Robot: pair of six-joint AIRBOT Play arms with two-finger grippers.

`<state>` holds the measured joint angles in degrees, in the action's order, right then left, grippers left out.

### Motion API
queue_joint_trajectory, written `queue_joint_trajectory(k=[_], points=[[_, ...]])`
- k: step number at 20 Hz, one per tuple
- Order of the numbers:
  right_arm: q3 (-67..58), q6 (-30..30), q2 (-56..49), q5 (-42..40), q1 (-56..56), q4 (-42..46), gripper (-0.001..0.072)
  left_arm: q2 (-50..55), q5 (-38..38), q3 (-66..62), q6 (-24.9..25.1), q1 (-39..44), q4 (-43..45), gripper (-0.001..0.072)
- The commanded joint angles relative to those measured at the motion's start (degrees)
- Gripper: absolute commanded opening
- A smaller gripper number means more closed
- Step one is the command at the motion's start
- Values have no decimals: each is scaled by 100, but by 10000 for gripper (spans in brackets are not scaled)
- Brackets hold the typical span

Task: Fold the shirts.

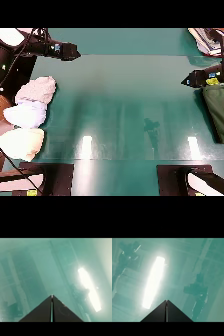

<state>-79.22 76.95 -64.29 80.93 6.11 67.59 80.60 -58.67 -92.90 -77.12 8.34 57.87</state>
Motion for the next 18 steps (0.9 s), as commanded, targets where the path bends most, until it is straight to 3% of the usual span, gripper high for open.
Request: queue_joint_trajectory(k=[1, 15, 16, 17, 18], points=[[-7, -4, 2, -28, 11, -9, 14, -2, 24, 0, 0, 2, 0, 26], [-4, -7, 2, -216, 9, -4, 15, -2, 234, 0, -26, 2, -48, 27], [-4, -4, 2, -240, 9, -7, 14, -11, 328, -7, -22, -31, 188, 129], [-4, -4, 2, -275, 9, -9, 14, -20, 323, -7, -61, -76, 575, 477], [-4, -2, 2, -299, 11, -9, 14, -17, 225, -7, -251, -160, 1143, 646]])
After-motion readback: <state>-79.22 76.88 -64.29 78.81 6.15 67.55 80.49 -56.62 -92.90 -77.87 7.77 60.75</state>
